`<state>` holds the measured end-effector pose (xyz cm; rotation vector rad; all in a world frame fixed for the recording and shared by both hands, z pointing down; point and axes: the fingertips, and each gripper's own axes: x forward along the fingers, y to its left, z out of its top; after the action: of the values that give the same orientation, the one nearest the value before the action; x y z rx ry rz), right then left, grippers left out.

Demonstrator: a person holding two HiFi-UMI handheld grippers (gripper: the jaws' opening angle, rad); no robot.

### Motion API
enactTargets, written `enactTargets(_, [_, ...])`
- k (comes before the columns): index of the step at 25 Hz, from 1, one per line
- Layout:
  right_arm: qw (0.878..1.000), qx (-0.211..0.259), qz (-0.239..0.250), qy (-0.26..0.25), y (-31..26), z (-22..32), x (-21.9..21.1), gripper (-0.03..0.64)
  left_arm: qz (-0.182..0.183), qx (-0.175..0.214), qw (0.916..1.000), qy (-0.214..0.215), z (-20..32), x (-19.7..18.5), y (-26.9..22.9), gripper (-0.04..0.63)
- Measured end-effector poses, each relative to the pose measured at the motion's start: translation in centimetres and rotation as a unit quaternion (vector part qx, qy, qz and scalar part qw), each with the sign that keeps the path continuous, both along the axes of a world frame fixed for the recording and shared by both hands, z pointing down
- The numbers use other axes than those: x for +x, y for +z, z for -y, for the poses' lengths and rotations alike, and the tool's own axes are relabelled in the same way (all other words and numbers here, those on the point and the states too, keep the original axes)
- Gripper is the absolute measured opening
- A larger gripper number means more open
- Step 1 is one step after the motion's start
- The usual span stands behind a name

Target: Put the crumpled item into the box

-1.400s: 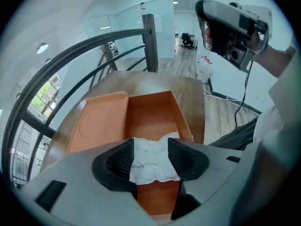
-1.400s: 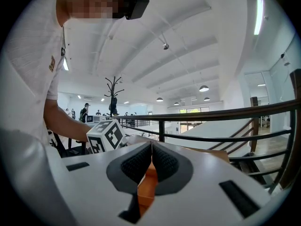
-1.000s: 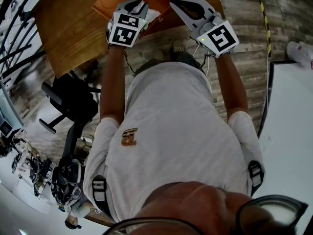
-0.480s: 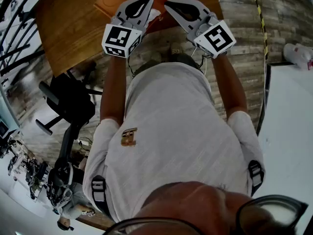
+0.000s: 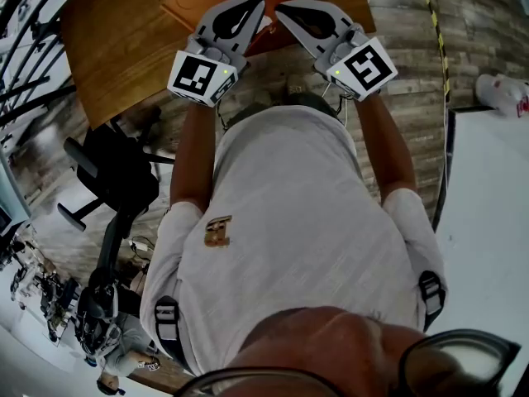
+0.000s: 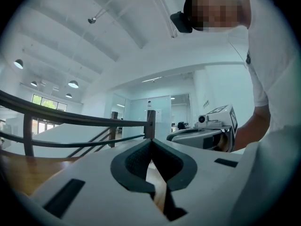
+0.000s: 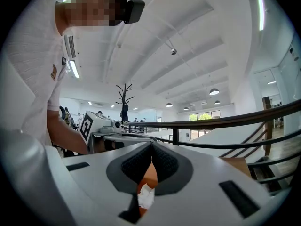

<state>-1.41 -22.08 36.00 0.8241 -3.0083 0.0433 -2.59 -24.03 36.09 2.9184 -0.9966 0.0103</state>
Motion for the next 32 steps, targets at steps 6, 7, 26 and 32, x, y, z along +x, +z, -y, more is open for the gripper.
enactTargets(6, [1.0, -0.003, 0.002, 0.008, -0.2, -0.7, -0.3, 0.032, -0.018, 0.014, 0.9997, 0.009, -1.1, -0.4, -0.8, 0.02])
enactTargets(7, [1.0, -0.001, 0.003, 0.009, -0.5, -0.8, -0.4, 0.032, -0.02, 0.016, 0.9996, 0.009, -1.2, -0.5, -1.1, 0.02])
enactTargets(26, [0.999, 0.029, 0.014, 0.017, -2.4, -2.9, -0.6, 0.032, -0.032, 0.023, 0.999, 0.022, -3.3, -0.6, -2.3, 0.02])
enactTargets(32, [1.0, 0.025, 0.008, 0.015, -2.2, -3.0, -0.6, 0.032, -0.034, 0.026, 0.9988, 0.022, -3.4, -0.8, -2.4, 0.02])
